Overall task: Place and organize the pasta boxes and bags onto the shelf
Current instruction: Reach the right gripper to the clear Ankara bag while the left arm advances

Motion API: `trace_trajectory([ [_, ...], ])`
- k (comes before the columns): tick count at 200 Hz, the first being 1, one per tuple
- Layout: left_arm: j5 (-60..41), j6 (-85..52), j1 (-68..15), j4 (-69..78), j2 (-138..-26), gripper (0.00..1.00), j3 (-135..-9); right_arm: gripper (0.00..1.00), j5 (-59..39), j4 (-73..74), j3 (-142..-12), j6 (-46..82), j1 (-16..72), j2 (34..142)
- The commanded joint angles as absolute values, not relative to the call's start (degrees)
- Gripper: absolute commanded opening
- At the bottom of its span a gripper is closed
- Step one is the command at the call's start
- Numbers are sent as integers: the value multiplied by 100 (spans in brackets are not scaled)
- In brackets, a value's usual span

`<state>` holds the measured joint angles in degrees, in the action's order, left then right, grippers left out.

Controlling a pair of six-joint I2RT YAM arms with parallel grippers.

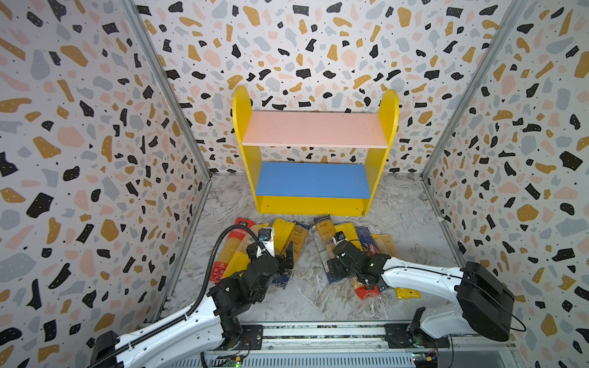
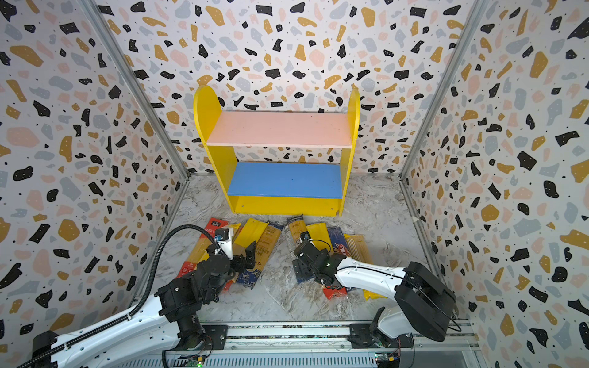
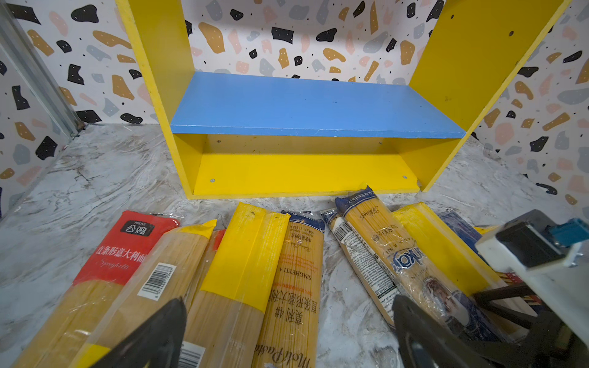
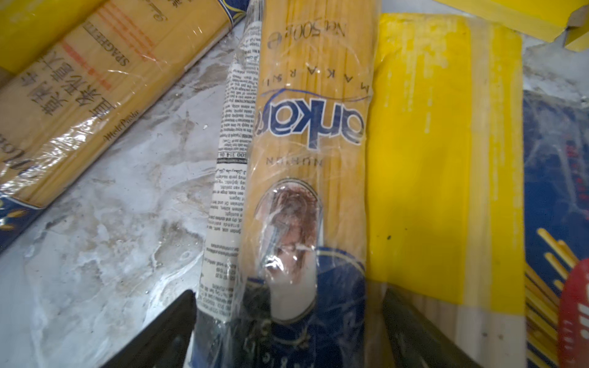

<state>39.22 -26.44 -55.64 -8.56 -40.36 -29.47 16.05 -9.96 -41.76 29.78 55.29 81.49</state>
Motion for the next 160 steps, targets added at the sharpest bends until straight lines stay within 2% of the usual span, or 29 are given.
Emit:
trace_trajectory([
  [1,3823,-2783,-5581,-738,-3931,99,-2822,86,1414,-1066,-4219,3015,5555,8400],
  [26,3858,-2800,-5581,-738,-3898,100,-2794,79,1303,-972,-4270,3015,5555,8652],
  [63,3867,-2787,-5581,-747,-3894,99,-2766,78,1277,-962,-4417,3020,5552,9097],
  [104,3859,-2786,-5583,-777,-3840,99,-2750,59,1255,-1012,-4612,3015,5552,9457],
  [134,3874,-2791,-5581,-816,-3758,99,-2742,54,1131,-1036,-4589,3006,5532,9306],
  [160,3885,-2779,-5586,-809,-3747,99,-2759,45,915,-997,-4472,2998,5467,9024],
])
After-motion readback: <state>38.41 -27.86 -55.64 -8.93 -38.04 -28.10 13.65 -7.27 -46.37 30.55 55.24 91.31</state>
